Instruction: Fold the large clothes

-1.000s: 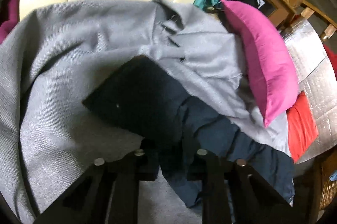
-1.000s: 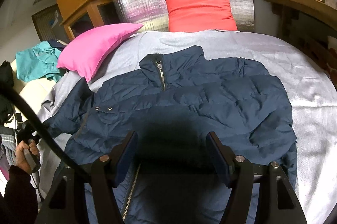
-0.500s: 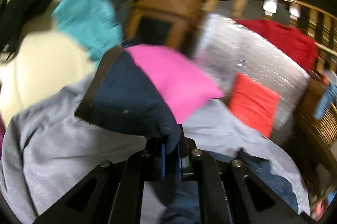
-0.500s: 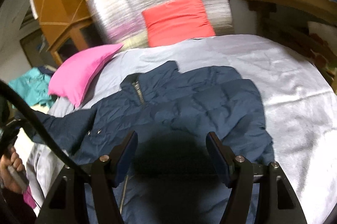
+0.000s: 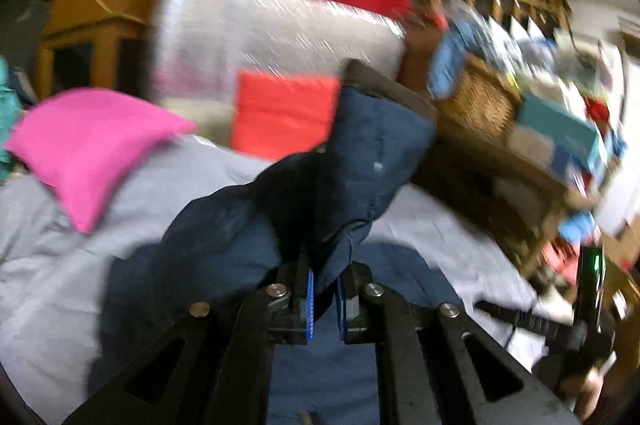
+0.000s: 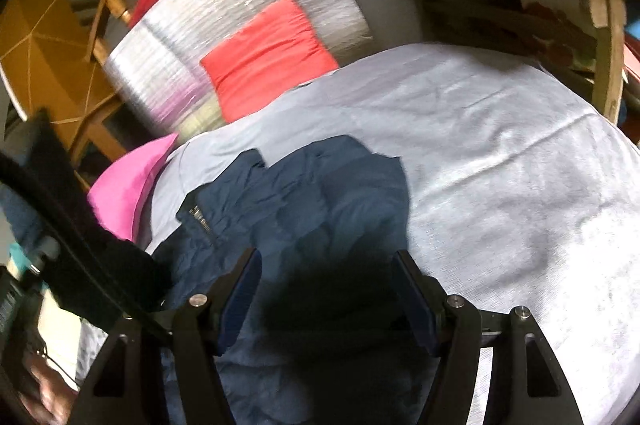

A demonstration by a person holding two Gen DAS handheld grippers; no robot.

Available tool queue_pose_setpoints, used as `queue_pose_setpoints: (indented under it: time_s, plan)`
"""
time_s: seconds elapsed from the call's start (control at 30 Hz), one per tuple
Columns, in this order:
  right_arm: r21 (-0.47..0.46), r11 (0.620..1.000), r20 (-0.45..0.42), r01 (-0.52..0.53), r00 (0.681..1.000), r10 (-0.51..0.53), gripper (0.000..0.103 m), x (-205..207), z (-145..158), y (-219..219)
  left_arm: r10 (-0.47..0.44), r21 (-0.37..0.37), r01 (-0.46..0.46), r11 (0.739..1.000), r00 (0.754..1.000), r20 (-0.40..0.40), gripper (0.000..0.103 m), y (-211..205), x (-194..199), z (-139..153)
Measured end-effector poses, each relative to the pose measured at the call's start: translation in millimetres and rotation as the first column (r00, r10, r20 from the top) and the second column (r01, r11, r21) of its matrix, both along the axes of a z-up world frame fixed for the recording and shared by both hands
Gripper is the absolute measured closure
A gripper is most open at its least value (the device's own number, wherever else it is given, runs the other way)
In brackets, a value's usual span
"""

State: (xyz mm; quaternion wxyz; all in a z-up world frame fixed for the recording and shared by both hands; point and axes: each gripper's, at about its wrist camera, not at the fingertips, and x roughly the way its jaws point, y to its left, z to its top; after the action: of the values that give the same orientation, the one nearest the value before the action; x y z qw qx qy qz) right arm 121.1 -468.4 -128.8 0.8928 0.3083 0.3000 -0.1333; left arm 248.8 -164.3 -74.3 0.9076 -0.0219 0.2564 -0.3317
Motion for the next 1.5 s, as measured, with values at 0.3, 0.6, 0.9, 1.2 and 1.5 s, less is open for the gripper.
queue_pose_setpoints:
  time_s: [0.3,0.6,0.9,1.2,1.5]
  plan:
    - [0.157,0.987,0.030,-0.039,0.999,0.034,0.032,3.4,-10.0,-26.9,-0.197,0.174,0.264,0.949,0.924,-0.327,0.084,-49.8,-10.4,-64.6]
    - [0.389,0.903,0.023,-0.185,0.981,0.191,0.032,24.3,-35.1,-13.8,-0.335,0.105,0.394,0.913,0.872,-0.356,0.034,2.8,-22.2,-53.0]
    - [0.367,0.908,-0.106,-0.203,0.960,0.258,0.032,41.2,-50.4,11.2,0.005,0.267,0.051,0.962,0.979,-0.206,0.025,73.5,13.9,-59.0]
    - [0.357,0.905,-0.154,-0.232,0.941,0.302,0.061,42.0,-56.0,41.1,0.307,0.403,-0.170,0.899,0.901,-0.306,0.025,87.0,57.0,-105.3]
    - [0.133,0.957,-0.043,-0.259,0.963,0.267,0.093,42.9,-18.7,57.3,0.297,0.424,-0.164,0.891,0.916,-0.270,0.025,77.5,42.7,-101.0]
